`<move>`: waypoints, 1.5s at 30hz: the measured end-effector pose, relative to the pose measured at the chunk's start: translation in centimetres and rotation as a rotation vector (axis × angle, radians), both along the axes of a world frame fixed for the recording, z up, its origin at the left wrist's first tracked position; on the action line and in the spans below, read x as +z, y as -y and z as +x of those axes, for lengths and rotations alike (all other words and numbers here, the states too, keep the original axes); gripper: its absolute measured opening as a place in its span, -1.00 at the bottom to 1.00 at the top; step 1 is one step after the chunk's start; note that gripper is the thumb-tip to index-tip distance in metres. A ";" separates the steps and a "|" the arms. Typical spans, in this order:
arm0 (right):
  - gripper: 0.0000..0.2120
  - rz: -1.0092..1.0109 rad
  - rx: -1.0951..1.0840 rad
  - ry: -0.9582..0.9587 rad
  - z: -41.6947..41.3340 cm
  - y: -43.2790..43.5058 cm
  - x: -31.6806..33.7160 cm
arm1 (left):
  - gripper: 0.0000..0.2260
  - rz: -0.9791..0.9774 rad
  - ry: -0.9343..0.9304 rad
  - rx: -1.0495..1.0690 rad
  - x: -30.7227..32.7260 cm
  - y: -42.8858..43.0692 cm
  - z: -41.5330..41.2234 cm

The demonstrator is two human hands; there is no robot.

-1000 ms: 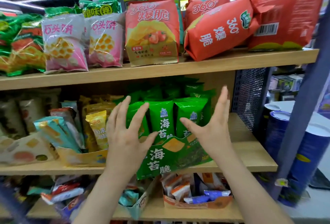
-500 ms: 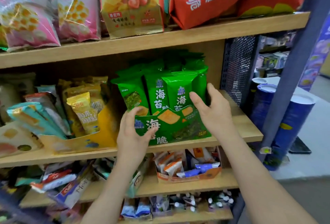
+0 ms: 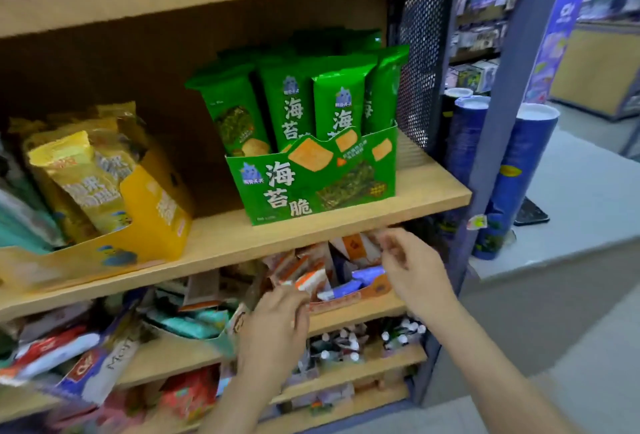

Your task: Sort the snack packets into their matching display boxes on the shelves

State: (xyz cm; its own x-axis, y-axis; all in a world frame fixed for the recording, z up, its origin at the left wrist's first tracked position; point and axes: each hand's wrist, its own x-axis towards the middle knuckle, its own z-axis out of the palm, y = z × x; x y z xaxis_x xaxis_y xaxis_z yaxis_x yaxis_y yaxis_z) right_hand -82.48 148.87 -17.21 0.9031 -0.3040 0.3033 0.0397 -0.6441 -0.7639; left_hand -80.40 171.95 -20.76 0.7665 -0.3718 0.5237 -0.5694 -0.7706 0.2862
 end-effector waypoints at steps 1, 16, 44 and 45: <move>-0.69 -0.044 0.020 -0.135 0.2 0.0 -2.3 | -0.75 0.063 -0.124 0.029 -2.2 -0.3 0.4; -0.48 -0.431 -0.018 -0.285 1.6 0.2 -12.3 | -0.81 0.098 -0.278 0.060 -10.8 -2.8 4.2; -0.57 -0.509 0.035 -0.277 0.4 -2.7 -11.2 | -0.46 0.121 -0.270 0.104 -5.2 1.7 4.2; -0.59 -0.509 0.047 -0.283 0.6 -2.4 -11.0 | -0.47 0.133 -0.278 0.112 -5.1 1.4 4.5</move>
